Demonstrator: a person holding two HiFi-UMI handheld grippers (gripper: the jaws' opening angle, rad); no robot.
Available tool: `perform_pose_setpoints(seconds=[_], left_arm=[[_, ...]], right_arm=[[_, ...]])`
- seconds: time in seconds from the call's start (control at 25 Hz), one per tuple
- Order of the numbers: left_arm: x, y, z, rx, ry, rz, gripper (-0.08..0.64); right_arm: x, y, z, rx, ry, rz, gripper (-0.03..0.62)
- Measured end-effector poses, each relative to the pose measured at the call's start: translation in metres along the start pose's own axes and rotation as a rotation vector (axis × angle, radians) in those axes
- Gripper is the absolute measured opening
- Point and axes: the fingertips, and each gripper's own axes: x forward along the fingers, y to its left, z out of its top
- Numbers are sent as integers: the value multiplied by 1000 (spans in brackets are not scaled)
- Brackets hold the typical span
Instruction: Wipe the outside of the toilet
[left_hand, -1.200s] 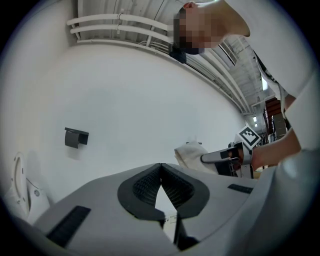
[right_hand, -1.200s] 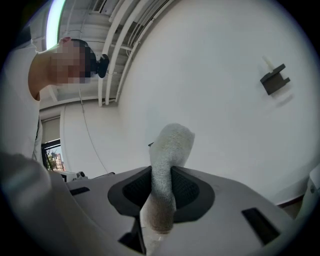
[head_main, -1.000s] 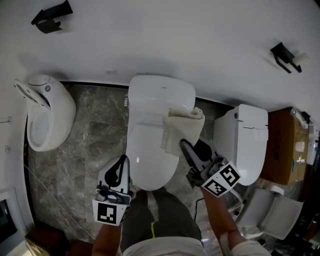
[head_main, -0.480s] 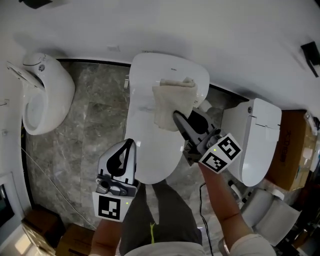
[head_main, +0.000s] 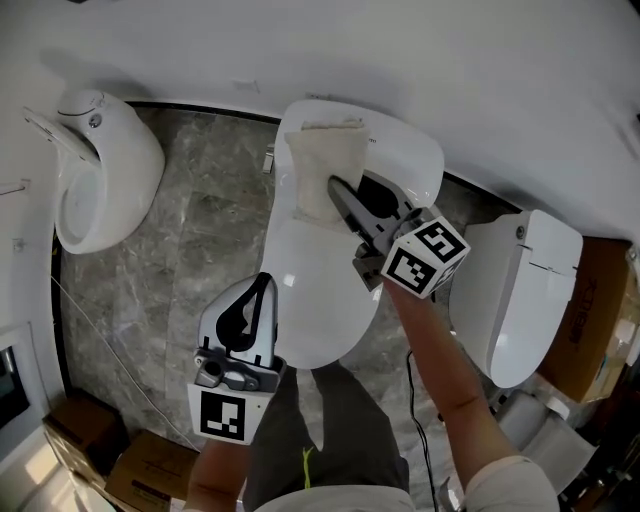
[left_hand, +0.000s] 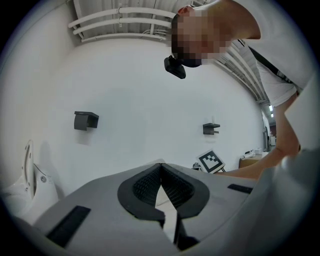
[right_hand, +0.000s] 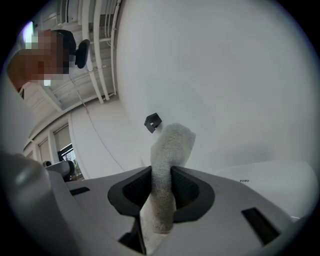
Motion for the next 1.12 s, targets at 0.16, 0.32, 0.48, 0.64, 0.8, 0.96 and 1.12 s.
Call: perform_pose_setpoints(seconds=[0.16, 0.32, 0.48, 0.64, 0.8, 0.96, 1.12], left_arm=[[2, 3, -11, -9, 19, 22, 17], [3, 9, -23, -17, 37, 46, 17], [-1, 13, -31, -21, 53, 64, 17], [-5, 17, -34, -25, 52, 84, 17], [-11, 23, -37, -29, 58, 96, 17], [-16, 27, -38, -35, 63, 102, 18], [-15, 26, -38, -42, 60, 94, 18]], right_arm=[[31, -22, -9, 36, 24, -10, 117], [57, -44, -21, 17, 61, -48, 117], [79, -61, -31, 25, 90, -83, 117], [99, -67, -44, 13, 141, -104, 117], [115, -69, -55, -33, 188, -136, 117], [127, -74, -63, -105, 257, -184, 117], [130, -82, -70, -125, 317, -212, 117]])
